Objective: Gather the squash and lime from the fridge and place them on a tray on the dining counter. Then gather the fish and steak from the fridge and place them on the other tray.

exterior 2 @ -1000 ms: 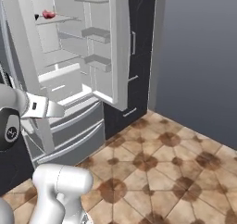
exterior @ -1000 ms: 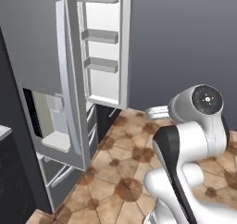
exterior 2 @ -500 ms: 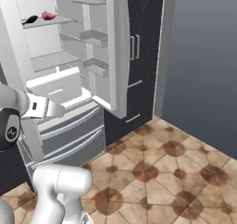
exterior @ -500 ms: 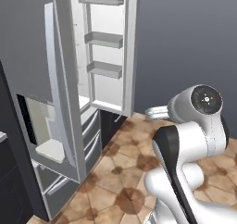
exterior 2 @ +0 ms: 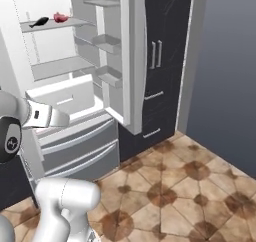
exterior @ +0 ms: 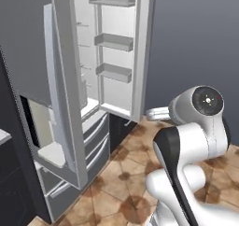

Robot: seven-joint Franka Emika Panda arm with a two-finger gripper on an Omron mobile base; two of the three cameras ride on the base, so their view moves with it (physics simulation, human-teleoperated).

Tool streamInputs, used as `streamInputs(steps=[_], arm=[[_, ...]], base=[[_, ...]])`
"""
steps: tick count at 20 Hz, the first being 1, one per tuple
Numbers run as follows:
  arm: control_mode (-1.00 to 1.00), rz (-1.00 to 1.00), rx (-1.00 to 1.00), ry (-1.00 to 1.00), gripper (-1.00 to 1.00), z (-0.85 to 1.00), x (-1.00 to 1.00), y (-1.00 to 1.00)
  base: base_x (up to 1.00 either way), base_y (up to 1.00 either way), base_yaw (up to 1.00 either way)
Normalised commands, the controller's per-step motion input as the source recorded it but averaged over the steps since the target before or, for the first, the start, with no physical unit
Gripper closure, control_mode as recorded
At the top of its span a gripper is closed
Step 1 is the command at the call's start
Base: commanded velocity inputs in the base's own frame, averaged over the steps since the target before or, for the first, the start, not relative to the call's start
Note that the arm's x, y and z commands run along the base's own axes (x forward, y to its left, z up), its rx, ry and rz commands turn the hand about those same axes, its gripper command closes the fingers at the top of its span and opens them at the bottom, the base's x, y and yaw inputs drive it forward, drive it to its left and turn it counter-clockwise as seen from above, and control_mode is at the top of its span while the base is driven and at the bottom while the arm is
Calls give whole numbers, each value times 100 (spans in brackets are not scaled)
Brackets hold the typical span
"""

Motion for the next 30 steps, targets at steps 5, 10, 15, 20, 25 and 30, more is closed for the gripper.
streamInputs(steps=[5,10,15,20,25,30], arm=[[100,0,0,0,-100,0,0,0],[100,0,0,0,-100,0,0,0],[100,0,0,0,-100,0,0,0],[100,0,0,0,-100,0,0,0],[100,0,0,0,-100,0,0,0],[100,0,0,0,-100,0,0,0]], base=[[40,-31,27],[45,-15,34],[43,-28,36],[49,-36,37],[53,-38,38],[59,-33,39]])
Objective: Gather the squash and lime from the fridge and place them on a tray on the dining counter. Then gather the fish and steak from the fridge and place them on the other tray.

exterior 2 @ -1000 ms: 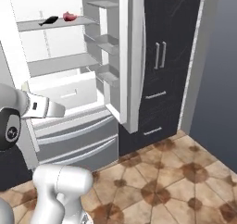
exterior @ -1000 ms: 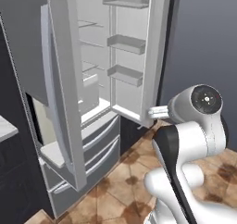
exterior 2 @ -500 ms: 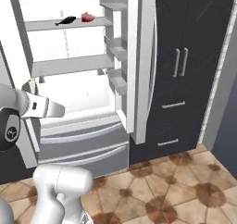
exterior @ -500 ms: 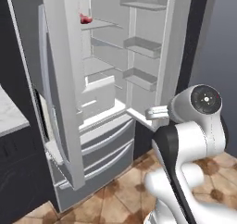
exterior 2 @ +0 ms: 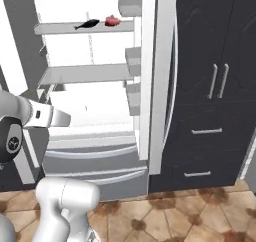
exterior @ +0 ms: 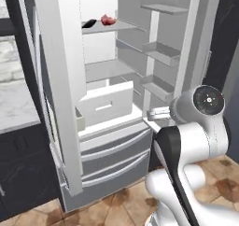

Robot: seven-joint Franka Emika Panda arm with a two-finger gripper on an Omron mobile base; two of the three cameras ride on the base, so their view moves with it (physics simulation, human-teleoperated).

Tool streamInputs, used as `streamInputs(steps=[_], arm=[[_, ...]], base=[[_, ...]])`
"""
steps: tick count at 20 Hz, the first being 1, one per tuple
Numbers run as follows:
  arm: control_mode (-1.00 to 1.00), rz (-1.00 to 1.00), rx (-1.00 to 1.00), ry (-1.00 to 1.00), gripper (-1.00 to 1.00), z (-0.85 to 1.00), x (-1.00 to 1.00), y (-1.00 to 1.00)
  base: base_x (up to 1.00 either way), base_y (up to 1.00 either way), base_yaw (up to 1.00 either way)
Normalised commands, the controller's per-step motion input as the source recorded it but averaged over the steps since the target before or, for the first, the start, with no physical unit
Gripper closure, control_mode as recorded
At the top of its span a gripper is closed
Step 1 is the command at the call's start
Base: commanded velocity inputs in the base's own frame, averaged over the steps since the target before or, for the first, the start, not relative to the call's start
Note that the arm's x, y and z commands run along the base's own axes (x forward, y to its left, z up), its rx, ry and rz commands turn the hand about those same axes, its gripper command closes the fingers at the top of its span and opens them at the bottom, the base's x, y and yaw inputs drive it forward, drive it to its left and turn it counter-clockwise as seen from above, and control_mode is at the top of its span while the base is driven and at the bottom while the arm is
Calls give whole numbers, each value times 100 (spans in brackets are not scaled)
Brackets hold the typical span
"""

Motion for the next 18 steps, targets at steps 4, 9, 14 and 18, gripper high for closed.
streamInputs(steps=[4,9,14,18], arm=[[100,0,0,0,-100,0,0,0],[100,0,0,0,-100,0,0,0],[100,0,0,0,-100,0,0,0],[100,0,0,0,-100,0,0,0]], base=[[51,-32,38],[50,-31,37],[52,-31,33],[43,-30,16]])
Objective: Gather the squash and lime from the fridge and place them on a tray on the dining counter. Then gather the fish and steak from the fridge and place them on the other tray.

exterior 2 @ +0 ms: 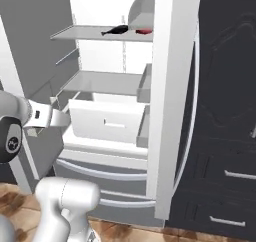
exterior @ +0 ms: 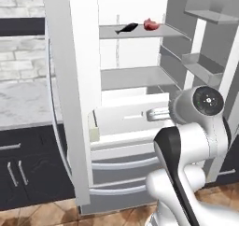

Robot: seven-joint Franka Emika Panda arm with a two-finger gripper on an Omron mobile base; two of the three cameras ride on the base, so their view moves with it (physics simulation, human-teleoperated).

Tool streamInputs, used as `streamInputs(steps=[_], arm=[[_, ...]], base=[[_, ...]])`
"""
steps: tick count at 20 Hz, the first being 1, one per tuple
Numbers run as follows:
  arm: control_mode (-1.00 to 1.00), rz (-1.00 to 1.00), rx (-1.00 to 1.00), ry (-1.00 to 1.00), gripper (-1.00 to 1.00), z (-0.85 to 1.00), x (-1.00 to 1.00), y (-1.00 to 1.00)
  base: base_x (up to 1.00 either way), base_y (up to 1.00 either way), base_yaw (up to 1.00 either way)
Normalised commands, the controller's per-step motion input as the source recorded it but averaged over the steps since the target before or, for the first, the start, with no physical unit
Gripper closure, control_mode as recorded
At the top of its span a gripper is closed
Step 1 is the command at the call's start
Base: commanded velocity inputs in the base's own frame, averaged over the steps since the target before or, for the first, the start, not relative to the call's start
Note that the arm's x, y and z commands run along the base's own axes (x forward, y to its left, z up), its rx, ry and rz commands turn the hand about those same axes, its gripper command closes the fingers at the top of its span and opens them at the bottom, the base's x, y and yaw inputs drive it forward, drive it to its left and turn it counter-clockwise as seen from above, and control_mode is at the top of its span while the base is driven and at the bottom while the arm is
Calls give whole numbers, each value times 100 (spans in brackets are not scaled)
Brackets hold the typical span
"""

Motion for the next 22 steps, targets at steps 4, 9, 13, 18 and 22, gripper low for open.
streamInputs(steps=[4,9,13,18,22], arm=[[100,0,0,0,-100,0,0,0],[100,0,0,0,-100,0,0,0],[100,0,0,0,-100,0,0,0],[100,0,0,0,-100,0,0,0],[100,0,0,0,-100,0,0,0]], base=[[50,-29,10],[54,-34,10],[46,-38,7],[51,-34,1],[57,-18,0]])
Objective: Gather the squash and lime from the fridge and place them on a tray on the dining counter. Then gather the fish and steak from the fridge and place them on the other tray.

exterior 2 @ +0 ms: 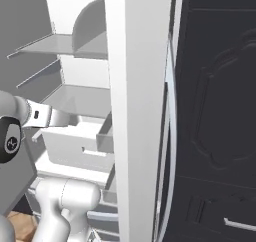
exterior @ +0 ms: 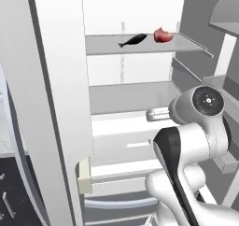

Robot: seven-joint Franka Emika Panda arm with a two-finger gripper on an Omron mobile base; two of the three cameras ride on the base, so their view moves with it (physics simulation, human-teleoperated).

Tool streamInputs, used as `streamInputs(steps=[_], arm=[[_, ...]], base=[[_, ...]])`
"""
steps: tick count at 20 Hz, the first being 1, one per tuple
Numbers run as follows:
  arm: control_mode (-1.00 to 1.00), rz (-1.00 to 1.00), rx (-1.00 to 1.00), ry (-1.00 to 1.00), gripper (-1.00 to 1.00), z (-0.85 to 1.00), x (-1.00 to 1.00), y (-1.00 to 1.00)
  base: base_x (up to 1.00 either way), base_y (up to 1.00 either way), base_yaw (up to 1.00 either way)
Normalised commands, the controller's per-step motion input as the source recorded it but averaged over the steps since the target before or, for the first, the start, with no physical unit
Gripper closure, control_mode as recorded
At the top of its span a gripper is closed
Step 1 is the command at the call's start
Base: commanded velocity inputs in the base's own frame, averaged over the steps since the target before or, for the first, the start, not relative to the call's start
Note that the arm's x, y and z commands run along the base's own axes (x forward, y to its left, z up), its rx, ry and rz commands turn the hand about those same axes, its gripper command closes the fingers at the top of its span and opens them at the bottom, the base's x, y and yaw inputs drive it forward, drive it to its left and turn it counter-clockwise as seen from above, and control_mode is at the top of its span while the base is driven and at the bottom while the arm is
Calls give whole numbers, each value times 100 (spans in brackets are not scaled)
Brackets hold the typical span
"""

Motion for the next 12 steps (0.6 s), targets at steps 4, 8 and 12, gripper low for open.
streamInputs(steps=[4,8,12], arm=[[100,0,0,0,-100,0,0,0],[100,0,0,0,-100,0,0,0],[100,0,0,0,-100,0,0,0]], base=[[54,0,-4],[55,0,-1],[21,0,0]])
